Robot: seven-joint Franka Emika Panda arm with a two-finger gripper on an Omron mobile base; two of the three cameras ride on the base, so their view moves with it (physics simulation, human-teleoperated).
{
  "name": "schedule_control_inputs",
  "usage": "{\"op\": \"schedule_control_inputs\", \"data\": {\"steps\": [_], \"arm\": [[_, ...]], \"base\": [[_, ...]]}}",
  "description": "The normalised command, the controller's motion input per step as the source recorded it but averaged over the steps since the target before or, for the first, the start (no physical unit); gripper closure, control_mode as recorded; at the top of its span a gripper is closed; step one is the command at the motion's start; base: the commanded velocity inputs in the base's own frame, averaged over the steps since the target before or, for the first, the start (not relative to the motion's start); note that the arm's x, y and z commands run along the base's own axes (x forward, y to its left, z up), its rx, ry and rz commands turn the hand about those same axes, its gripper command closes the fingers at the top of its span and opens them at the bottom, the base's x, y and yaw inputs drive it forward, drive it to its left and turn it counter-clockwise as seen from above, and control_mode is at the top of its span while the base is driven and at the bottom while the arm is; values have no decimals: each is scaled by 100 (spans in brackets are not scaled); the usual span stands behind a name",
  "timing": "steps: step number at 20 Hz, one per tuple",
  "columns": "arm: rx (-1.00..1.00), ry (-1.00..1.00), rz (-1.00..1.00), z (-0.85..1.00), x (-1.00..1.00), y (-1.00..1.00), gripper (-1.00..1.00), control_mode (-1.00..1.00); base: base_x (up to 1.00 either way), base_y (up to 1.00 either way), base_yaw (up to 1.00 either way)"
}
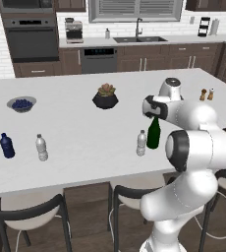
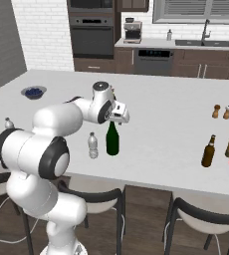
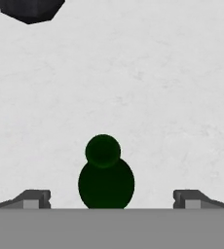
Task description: Move the plastic bottles in the middle to the plastics group, and the glass bottles in the middle to the glass group.
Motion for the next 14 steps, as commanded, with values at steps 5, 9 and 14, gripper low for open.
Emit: {"op": "schedule_control_inputs", "data": {"steps": [5, 9, 14], "arm": [[0, 0, 0, -15, 7, 1, -100, -100], [0, 0, 0, -12, 12, 0, -100, -100], [0, -3, 0, -10, 10, 7, -100, -100]], "base": [[0, 0, 0], [0, 0, 0], [0, 0, 0]]}}
